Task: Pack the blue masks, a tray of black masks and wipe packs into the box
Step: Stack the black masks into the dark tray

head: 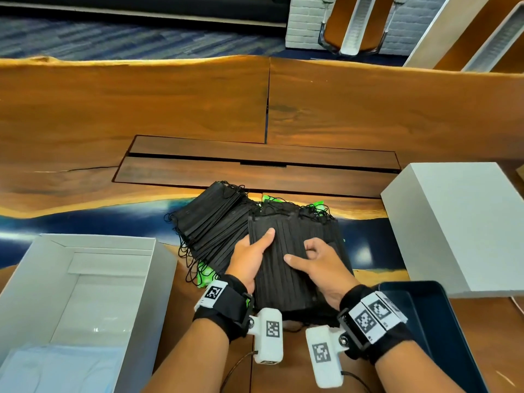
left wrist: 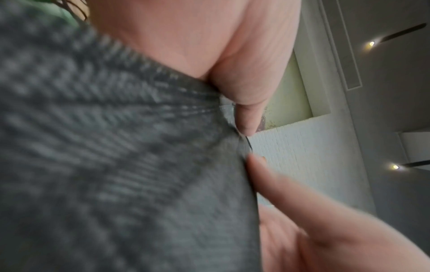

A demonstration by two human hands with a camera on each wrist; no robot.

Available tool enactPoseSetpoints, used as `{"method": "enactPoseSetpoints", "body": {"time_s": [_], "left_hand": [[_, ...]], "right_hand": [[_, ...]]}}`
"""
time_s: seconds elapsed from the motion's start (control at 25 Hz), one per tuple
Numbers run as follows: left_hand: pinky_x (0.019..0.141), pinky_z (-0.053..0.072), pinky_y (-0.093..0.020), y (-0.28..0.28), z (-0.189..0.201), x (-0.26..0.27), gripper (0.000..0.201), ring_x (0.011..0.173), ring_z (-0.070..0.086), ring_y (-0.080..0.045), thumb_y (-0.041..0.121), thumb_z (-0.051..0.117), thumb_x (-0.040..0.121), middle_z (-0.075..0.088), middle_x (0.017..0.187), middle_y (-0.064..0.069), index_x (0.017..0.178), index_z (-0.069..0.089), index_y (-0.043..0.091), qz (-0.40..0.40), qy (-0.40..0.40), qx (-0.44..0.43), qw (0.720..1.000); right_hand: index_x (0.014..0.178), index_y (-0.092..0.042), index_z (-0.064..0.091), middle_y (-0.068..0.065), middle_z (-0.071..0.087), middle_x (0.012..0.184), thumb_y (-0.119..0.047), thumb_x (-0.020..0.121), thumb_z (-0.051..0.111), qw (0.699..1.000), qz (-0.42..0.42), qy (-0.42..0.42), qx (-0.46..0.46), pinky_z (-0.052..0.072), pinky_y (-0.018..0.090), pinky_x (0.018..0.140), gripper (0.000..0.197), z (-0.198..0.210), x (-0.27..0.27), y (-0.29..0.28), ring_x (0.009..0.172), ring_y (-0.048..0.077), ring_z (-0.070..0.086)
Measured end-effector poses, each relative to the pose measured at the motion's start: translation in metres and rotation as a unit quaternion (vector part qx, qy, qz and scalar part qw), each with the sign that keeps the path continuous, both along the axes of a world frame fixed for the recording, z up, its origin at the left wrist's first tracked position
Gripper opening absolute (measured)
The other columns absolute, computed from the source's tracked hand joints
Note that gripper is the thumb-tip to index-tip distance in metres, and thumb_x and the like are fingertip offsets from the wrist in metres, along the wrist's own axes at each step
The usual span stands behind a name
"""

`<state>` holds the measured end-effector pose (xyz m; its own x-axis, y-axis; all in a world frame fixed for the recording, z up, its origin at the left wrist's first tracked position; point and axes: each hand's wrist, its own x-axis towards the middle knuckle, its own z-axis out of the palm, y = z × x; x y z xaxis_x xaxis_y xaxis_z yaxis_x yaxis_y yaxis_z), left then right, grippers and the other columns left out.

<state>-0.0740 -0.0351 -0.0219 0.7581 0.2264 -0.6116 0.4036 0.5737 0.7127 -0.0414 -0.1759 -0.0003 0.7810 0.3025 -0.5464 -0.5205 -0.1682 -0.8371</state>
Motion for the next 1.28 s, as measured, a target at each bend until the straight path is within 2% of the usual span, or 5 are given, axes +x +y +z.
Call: {"method": "enactPoseSetpoints", "body": {"time_s": [0.2,0.36,0.52,0.84,1.28], "left_hand": [[0.092,0.055,-0.051,0.000,-0.002,-0.002,0.028,0.102,0.070,-0.031,0.022,0.069,0.090,0.073,0.109,-0.015,0.114,0.068,0.008,0.032,-0.009,-0.001,0.999],[0.086,0.056,-0.045,0.016,0.005,-0.002,0.029,0.106,0.068,-0.030,0.010,0.061,0.094,0.071,0.116,-0.016,0.122,0.063,0.005,0.118,-0.058,-0.097,0.987],[0.098,0.050,-0.052,0.002,0.008,-0.004,0.036,0.113,0.064,-0.036,0.006,0.060,0.093,0.066,0.122,-0.023,0.128,0.058,-0.003,0.110,-0.072,-0.132,0.982],[0.087,0.055,-0.050,0.050,0.011,-0.013,0.047,0.101,0.069,-0.031,0.043,0.069,0.080,0.070,0.114,-0.017,0.112,0.064,0.009,-0.038,-0.033,-0.043,0.998],[0.070,0.058,-0.034,0.032,0.006,-0.016,0.028,0.089,0.070,-0.023,-0.002,0.066,0.087,0.070,0.109,-0.016,0.108,0.065,0.016,-0.107,-0.032,0.099,0.989]], "right_hand": [[0.098,-0.007,0.065,0.010,0.075,0.096,-0.006,0.078,0.078,0.999,-0.013,-0.030,-0.012,0.060,0.041,0.078,0.024,-0.004,-0.007,0.003,0.089,0.024,0.072],[0.102,-0.009,0.063,0.013,0.074,0.097,-0.018,0.080,0.076,0.989,-0.055,0.105,0.089,0.058,0.033,0.061,0.028,-0.002,-0.008,-0.017,0.079,0.025,0.071],[0.122,-0.009,0.061,0.019,0.070,0.116,-0.012,0.085,0.068,0.948,-0.136,0.191,0.214,0.060,0.045,0.077,0.037,-0.010,-0.021,-0.019,0.103,0.034,0.069],[0.113,-0.003,0.066,0.018,0.072,0.109,-0.001,0.068,0.078,0.988,-0.071,0.108,0.081,0.050,0.052,0.098,0.047,0.004,0.009,-0.046,0.105,0.037,0.067],[0.113,-0.008,0.064,0.013,0.073,0.108,0.003,0.068,0.081,0.994,-0.082,0.054,0.039,0.052,0.051,0.096,0.049,-0.007,0.000,-0.036,0.104,0.033,0.068]]}}
